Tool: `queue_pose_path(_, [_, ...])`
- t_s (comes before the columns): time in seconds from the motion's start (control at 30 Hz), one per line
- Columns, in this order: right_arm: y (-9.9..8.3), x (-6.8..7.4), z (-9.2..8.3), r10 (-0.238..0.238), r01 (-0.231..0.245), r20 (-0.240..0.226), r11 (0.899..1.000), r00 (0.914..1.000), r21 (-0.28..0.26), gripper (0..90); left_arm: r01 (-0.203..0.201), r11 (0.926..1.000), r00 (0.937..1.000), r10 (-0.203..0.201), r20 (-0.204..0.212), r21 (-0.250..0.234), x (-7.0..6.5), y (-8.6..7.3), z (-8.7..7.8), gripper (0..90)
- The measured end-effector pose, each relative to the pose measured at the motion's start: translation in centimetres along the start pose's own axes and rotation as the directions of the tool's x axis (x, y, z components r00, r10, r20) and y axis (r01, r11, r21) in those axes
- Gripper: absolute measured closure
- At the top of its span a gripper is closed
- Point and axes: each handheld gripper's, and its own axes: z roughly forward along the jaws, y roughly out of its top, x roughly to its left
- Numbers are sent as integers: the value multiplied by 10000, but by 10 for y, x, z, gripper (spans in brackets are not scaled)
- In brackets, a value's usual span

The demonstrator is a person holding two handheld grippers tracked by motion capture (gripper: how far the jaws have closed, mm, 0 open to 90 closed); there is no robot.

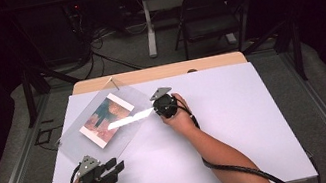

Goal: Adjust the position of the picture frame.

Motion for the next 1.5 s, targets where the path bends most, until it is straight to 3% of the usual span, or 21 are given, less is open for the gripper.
queue_pose_path(0.53, [-11, 1, -19, 106, -101, -316, 9998, 9994, 149, 847, -63, 9999, 10000, 64, -25, 149, -3, 0, 2, 648])
queue_pose_path(0.8, [-20, 1, -35, 193, -179, -433, 9993, 9989, 338, 845, -78, 9959, 9993, 110, -346, 900, -13, 6, 17, 838])
queue_pose_path(0.83, [-20, 1, -37, 250, -234, -435, 9990, 9987, 371, 845, -71, 9942, 9997, 98, -242, 1077, -14, 7, 20, 858])
queue_pose_path(0.9, [-21, 2, -41, 220, -199, -458, 9987, 9987, 466, 845, -65, 9939, 9995, 100, -305, 1103, -16, 8, 23, 889])
queue_pose_path(1.17, [-21, 2, -54, 285, -259, -508, 9983, 9983, 517, 846, -197, 9883, 9996, 226, -177, 1510, -21, 10, 35, 900])
queue_pose_path(1.33, [-21, 1, -66, 231, -206, -522, 9986, 9984, 484, 849, -334, 9853, 9986, 398, -348, 1673, -22, 10, 37, 900])
queue_pose_path(1.4, [-22, 1, -67, 225, -199, -536, 9986, 9983, 484, 849, -242, 9853, 9994, 278, -188, 1692, -22, 10, 36, 900])
queue_pose_path(1.5, [-24, 3, -75, 103, -77, -568, 9989, 9983, 453, 853, -398, 9836, 9988, 439, -196, 1758, -24, 10, 37, 900])
